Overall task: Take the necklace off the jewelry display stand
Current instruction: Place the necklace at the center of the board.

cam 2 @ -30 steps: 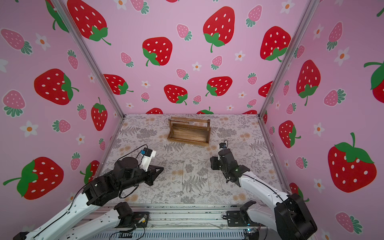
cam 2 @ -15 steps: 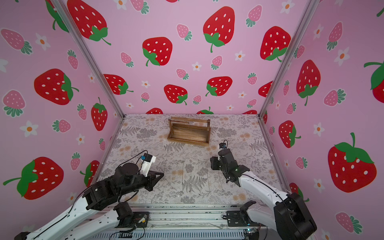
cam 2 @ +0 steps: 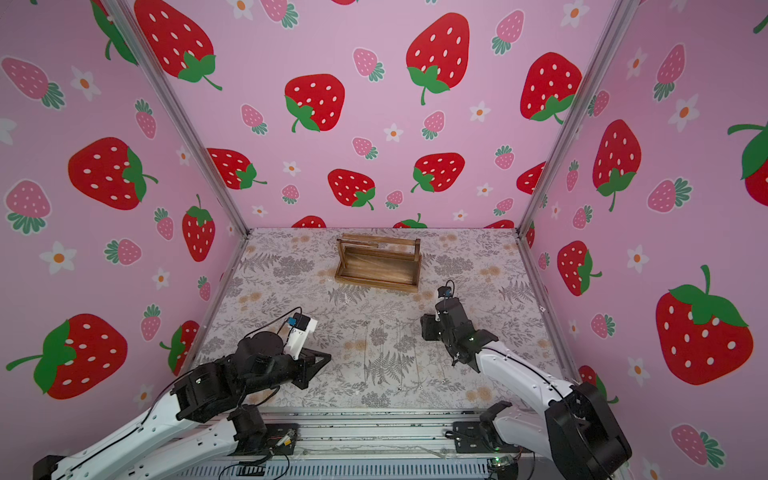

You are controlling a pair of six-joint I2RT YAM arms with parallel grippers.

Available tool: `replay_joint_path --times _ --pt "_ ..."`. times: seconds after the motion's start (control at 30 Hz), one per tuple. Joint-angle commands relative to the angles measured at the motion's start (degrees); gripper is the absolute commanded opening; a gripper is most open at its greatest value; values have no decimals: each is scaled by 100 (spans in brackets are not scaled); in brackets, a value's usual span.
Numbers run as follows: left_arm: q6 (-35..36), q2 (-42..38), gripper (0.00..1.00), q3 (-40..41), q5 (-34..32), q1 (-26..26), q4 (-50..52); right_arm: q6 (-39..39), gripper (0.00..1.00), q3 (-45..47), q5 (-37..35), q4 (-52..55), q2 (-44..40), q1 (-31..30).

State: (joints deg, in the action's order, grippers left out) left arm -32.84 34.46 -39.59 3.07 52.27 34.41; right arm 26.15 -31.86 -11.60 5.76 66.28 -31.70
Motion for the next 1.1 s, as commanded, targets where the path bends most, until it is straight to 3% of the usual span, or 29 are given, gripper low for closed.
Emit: replay_joint_path --times 0.0,0.3,0.5,0.77,1.07 --pt "-117 -123 0 92 -122 98 -64 -49 50 -78 -15 4 42 33" --pt "-188 80 0 355 -179 198 -403 -49 49 -82 -22 4 60 32" --pt "-112 562 0 414 -589 202 -700 -40 50 -75 -2 -4 68 33" --pt "293 2095 0 288 -1622 133 -1351 -32 50 -87 0 -22 140 33" --pt "756 4205 0 -150 -1967 -463 -2446 30 50 -98 211 -88 207 33"
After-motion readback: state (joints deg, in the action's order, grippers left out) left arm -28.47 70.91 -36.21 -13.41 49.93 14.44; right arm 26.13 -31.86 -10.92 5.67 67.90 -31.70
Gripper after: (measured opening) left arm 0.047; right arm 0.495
